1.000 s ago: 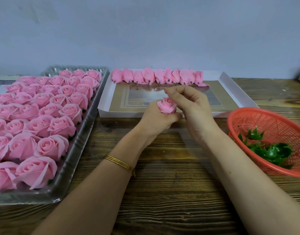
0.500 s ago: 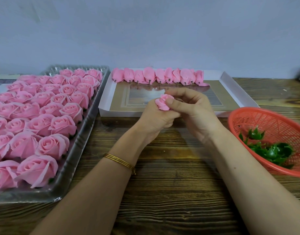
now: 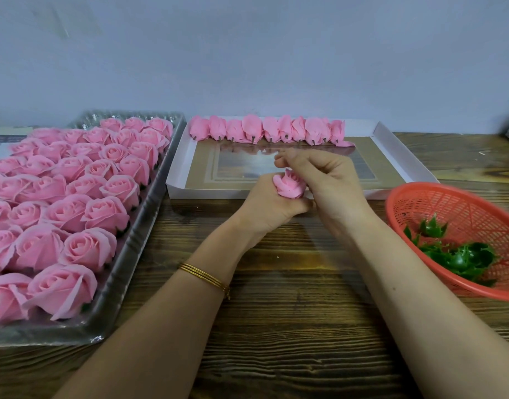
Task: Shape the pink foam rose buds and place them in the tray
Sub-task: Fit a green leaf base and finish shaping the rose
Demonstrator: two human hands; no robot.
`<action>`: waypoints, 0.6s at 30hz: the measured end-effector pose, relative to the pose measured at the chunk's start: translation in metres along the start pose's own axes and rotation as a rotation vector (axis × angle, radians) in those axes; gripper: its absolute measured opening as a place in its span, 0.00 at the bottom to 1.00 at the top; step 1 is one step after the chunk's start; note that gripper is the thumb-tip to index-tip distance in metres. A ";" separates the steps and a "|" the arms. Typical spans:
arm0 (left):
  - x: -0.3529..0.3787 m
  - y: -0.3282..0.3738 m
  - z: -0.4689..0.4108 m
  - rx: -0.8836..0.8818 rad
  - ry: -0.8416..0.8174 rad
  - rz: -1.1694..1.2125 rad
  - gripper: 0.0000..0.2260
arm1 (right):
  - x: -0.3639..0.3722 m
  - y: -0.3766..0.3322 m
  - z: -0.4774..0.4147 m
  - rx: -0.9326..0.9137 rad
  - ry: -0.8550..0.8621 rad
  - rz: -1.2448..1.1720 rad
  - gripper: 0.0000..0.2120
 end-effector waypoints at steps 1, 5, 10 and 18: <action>0.000 0.001 0.000 0.015 0.010 -0.020 0.10 | 0.001 0.000 0.000 -0.023 0.002 0.044 0.10; 0.001 0.006 -0.001 0.114 0.035 -0.021 0.12 | 0.007 0.002 0.002 -0.079 0.000 0.148 0.05; 0.002 0.004 -0.003 0.138 0.054 -0.001 0.14 | 0.009 0.001 0.003 -0.116 -0.005 0.221 0.03; -0.001 -0.001 -0.004 0.112 0.099 -0.098 0.11 | 0.012 0.008 0.002 -0.138 -0.070 0.319 0.06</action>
Point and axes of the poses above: each hand's wrist, its own z-axis away from the middle knuckle, its own x-axis out of the palm, y = z × x, the point moved 6 cm from there along -z, towards the middle knuckle
